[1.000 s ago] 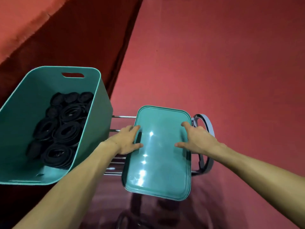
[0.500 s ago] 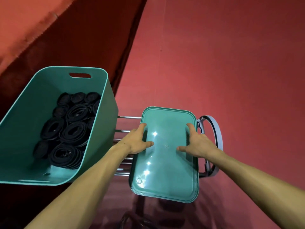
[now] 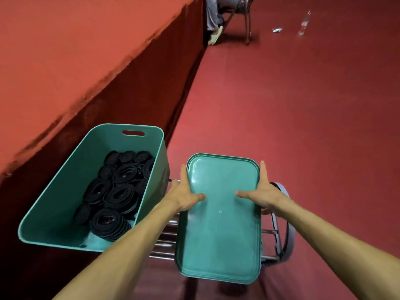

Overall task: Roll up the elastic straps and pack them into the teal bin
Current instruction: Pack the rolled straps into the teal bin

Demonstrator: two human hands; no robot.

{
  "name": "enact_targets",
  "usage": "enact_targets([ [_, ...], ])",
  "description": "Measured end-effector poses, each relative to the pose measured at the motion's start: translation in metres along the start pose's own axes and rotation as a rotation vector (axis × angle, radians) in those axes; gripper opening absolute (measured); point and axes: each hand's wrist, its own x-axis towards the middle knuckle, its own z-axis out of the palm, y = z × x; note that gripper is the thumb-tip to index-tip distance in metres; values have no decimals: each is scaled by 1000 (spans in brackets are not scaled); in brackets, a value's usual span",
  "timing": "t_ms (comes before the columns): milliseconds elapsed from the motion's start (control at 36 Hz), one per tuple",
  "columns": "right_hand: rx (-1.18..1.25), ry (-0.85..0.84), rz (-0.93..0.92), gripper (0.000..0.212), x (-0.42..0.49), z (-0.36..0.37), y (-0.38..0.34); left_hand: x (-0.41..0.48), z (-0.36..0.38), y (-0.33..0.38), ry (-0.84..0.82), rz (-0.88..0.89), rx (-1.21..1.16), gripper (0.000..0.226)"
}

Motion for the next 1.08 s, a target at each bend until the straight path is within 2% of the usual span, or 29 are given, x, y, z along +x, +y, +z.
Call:
enact_targets([
  [139,6,69,-35,130,-12,-10,-10,-12,-5,9,31,12,-26,110],
  [250,41,107,-30,135,-16,-16,-13,-20,-10,16,92,24,-107,120],
  [389,87,116,-40,134,-29,-20,-20,-29,-20,22,82,48,-150,88],
  [500,80,125,-60,137,-37,-24,-26,-36,-25,26,118,76,-212,80],
  [556,135,119,-84,129,-39,-25,-28,-38,-27,27,142,72,-249,75],
  [667,193,124,-94,116,-46,-25,-31,-43,-31,31,188,88,-309,82],
  [778,208,128,-85,113,-60,-24,-41,-50,-33,34,176,129,-327,107],
  [917,297,195,-115,103,-76,-26,-56,-56,-34,42,200,104,-363,109],
  [1028,302,301,-225,118,-96,-37,-72,-64,-45,50,278,170,-423,117],
  [1083,298,323,-253,117,-107,-41,-80,-67,-54,54,305,208,-481,126],
])
